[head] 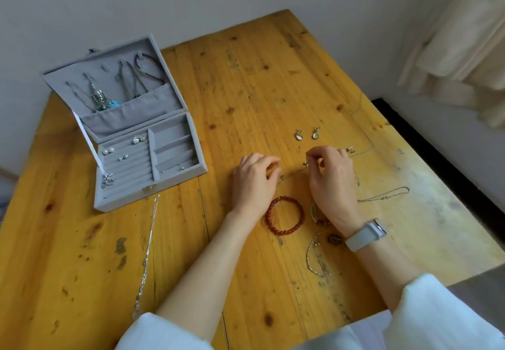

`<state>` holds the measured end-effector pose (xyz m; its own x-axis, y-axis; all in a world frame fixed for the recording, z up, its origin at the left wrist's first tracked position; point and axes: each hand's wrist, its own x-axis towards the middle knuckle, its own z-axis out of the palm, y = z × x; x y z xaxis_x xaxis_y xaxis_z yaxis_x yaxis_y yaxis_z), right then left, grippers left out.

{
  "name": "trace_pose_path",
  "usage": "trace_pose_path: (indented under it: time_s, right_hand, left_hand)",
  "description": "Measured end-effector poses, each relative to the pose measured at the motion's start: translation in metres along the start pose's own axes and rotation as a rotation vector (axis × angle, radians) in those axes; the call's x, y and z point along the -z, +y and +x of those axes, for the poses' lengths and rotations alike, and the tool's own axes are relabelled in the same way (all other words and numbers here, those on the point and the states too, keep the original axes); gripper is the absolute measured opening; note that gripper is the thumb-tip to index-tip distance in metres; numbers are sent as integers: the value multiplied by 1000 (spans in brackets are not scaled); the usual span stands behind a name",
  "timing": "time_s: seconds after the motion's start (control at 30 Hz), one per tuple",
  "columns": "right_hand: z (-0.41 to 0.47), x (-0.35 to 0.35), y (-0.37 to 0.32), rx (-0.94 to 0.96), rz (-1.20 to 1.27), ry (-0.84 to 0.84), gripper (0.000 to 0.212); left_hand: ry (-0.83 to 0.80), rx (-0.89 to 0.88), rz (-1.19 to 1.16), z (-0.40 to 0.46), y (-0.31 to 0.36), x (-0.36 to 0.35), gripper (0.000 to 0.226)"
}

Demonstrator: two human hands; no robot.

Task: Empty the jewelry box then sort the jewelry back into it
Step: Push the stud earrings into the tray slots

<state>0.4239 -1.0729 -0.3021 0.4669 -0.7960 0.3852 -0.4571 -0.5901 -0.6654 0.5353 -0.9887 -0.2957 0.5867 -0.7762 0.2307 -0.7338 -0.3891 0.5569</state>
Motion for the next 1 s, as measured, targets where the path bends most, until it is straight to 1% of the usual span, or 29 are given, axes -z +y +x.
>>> trace_pose_path:
  time_s: [0.1,0.2,0.27,0.37,0.47,0.57,0.6,0.67,0.73,0.77,0.87,1.0]
  right_hand:
    - [-2,0,-1,19,51,-3,8]
    - [-2,4,-7,2,119,-21,11]
    - [-1,7,-16,-29,181,-52,12]
    - [1,6,-33,-40,288,-112,10]
    - [3,-2,-59,3,350,-223,5]
    - [1,-18,-87,47,407,-316,3]
    - [0,-26,-97,65,416,-343,3]
    - [-4,-44,-116,95,441,-387,5]
    - [-8,-62,-135,116,474,-412,6]
    - [-10,-70,-144,118,492,-427,7]
    - [-18,-90,-163,120,521,-471,6]
    - [-29,-108,-180,111,555,-513,7]
  left_hand:
    - [16,-43,40,3,-3,-2,12]
    - [2,-59,-34,2,-7,3,10]
    - [19,26,-167,-1,-10,14,10]
    - [117,186,-383,-10,-17,40,12]
    - [176,291,-545,-26,-29,74,18]
    - [212,431,-693,-43,-51,105,15]
    - [233,489,-772,-48,-59,115,15]
    - [284,594,-1016,-57,-76,136,15]
    - [315,658,-1247,-64,-88,155,17]
    - [323,682,-1318,-69,-93,162,19]
    - [350,725,-1405,-81,-104,179,23]
    - [387,740,-1379,-94,-121,191,24]
